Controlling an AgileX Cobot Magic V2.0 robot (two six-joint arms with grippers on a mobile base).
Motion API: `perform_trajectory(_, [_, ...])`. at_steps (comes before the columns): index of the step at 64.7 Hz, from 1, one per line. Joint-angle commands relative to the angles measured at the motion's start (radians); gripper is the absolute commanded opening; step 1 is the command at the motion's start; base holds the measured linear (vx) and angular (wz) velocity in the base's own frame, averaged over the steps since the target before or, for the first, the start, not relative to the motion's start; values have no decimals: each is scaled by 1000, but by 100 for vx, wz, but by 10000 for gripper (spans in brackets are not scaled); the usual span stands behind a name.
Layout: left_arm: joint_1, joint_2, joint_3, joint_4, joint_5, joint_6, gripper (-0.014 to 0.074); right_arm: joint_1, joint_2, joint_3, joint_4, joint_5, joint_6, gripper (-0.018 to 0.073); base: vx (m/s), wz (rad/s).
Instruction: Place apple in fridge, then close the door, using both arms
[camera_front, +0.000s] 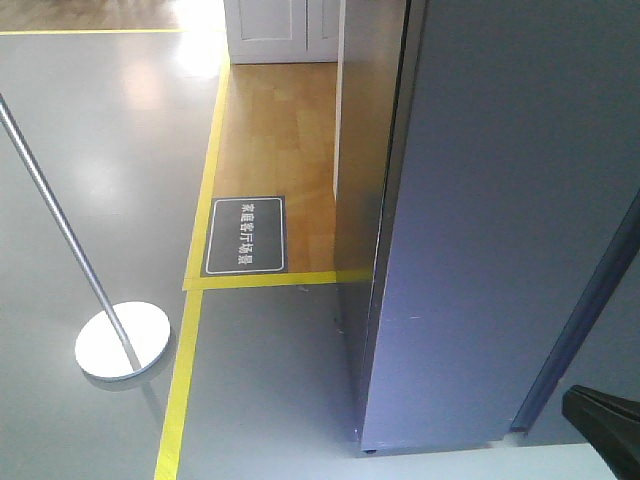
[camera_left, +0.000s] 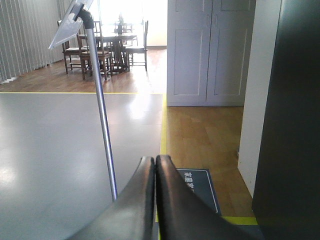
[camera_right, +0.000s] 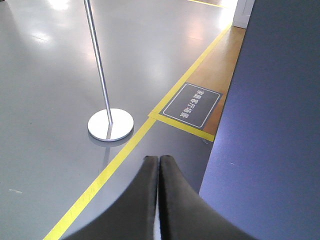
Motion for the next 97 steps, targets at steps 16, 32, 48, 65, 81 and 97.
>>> perform_trajectory(16, [-4,-15,-17,-8,-87,-12,-6,-3,6,-27,36,-41,-4,-6,0,0])
perform_trajectory(32, [-4,-15,-17,-8,-87,-12,-6,-3,6,-27,36,-41,-4,-6,0,0])
perform_trajectory(48, [-4,-15,-17,-8,-87,-12,-6,-3,6,-27,36,-41,-4,-6,0,0])
perform_trajectory(65, [-4,-15,-17,-8,-87,-12,-6,-3,6,-27,36,-42,-4,-6,0,0])
perform_trajectory(81, [-4,-15,-17,-8,-87,-12,-6,-1,-3,-27,2,-44,-2,-6,0,0])
perform_trajectory(97, [-4,-15,-17,-8,-85,-12,-6,0,-124,41,-211,-179,298,-4,0,0])
